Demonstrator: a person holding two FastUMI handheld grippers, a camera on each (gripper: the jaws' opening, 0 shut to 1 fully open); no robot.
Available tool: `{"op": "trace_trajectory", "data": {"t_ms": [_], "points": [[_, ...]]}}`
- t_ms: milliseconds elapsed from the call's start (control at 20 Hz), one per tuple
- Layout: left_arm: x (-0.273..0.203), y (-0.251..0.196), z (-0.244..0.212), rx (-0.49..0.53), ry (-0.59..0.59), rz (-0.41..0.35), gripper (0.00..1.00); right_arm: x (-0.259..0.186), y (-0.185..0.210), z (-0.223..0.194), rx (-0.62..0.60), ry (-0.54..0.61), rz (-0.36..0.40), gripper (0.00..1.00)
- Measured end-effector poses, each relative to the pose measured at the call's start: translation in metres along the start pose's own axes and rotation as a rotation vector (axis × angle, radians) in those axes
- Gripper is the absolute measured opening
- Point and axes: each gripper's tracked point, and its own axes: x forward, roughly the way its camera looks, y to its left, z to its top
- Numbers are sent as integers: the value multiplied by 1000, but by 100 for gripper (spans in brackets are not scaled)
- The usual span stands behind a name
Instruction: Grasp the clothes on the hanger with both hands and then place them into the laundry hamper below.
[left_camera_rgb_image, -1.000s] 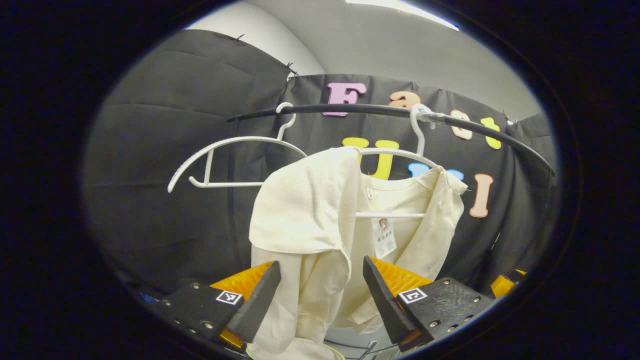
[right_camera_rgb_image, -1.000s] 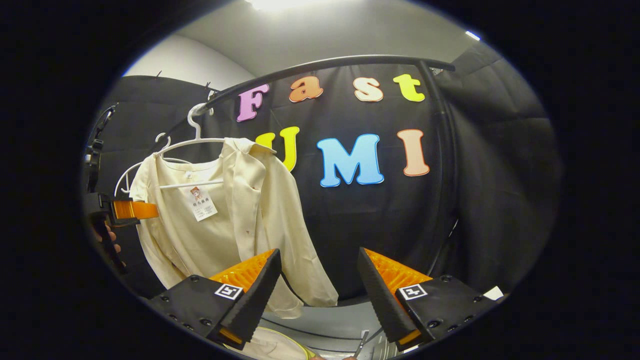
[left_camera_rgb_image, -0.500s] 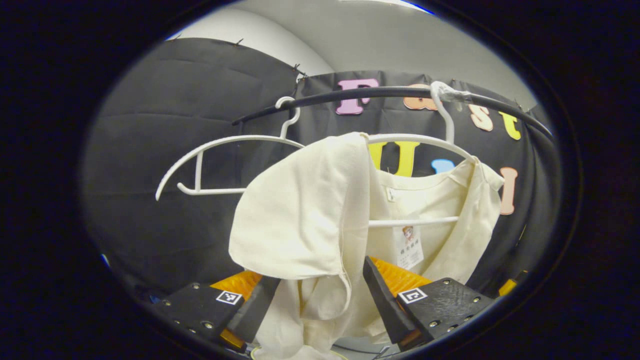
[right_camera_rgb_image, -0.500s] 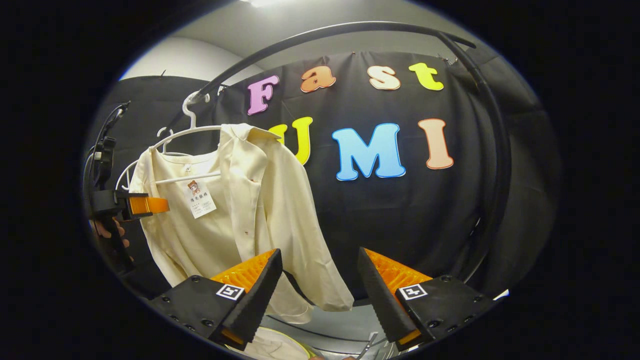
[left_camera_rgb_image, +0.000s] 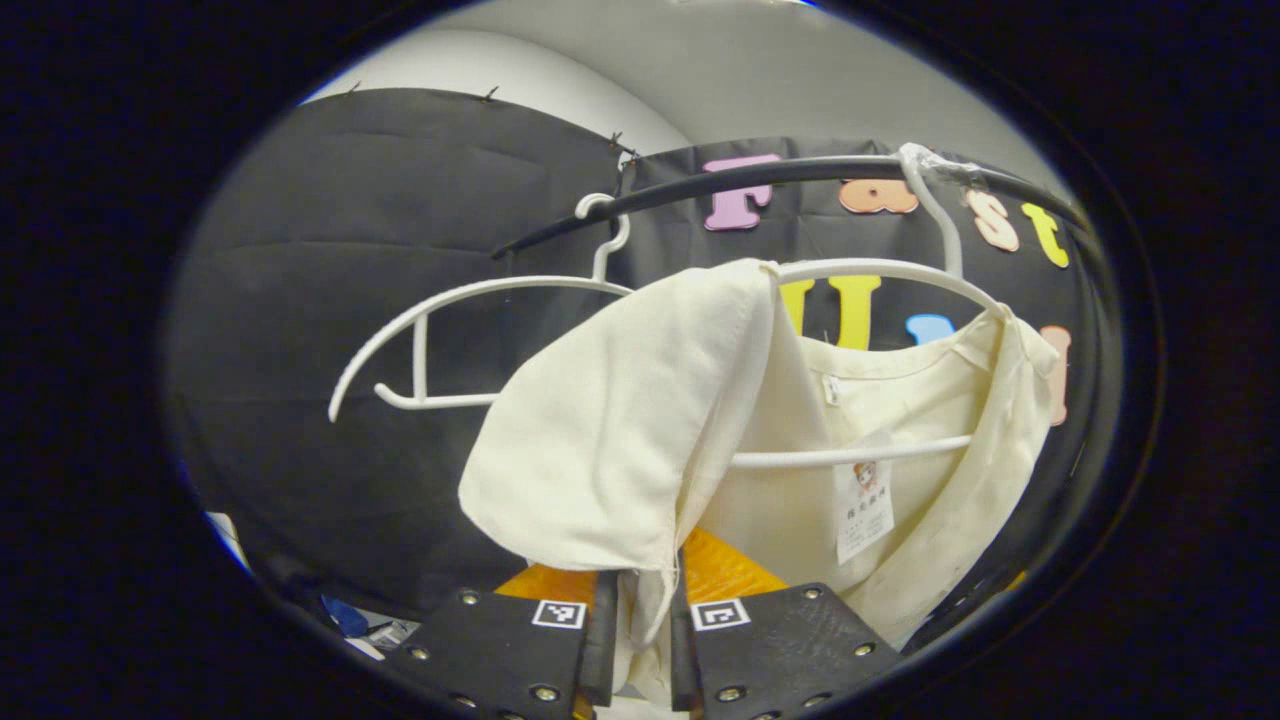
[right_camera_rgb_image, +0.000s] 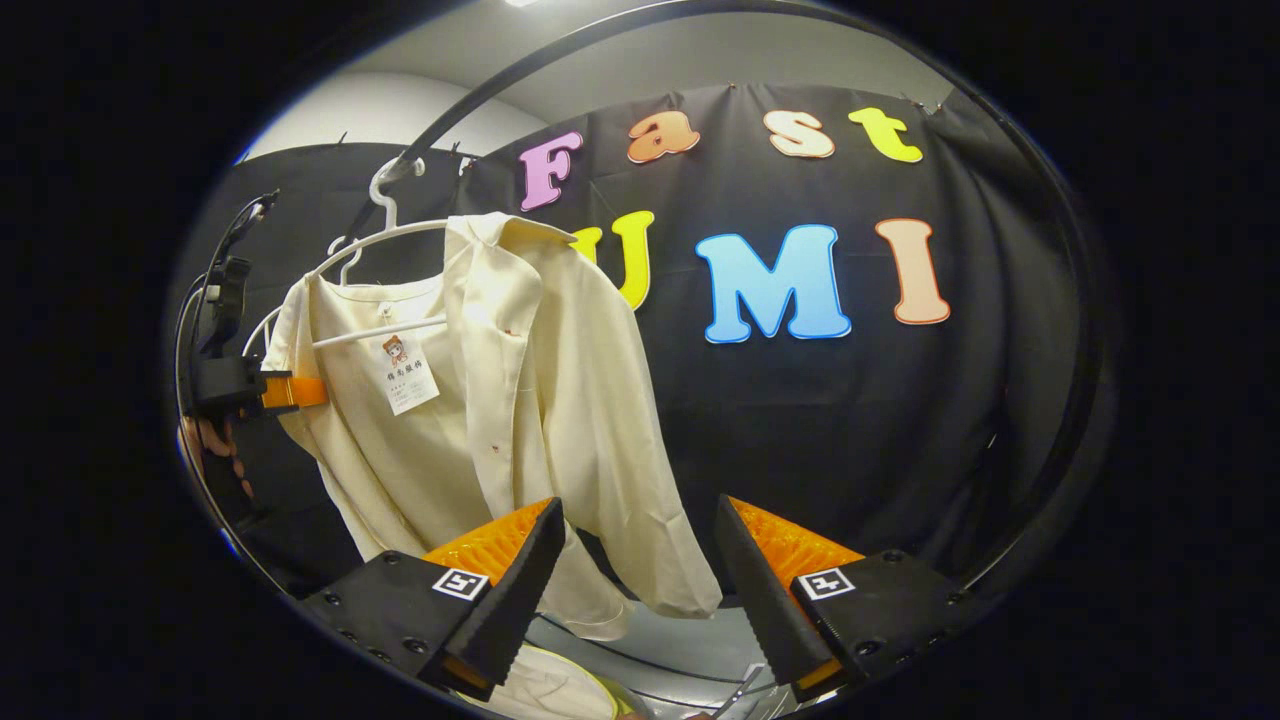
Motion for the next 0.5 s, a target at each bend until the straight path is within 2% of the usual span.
{"op": "trace_trajectory", "data": {"t_ms": [100, 150, 300, 500], "points": [[-9, -8, 0, -31, -1, -28, 5, 8, 3, -3, 3, 13, 28, 96], [-13, -9, -1, -45, 0, -37, 7, 7, 5, -5, 5, 15, 39, 96], [-16, -11, 1, -65, 2, -64, 0, 5, 15, -4, -4, 0, 79, 96], [-33, -9, 13, -76, -25, -95, 1, 7, 38, 2, -6, -23, 141, 96]]}}
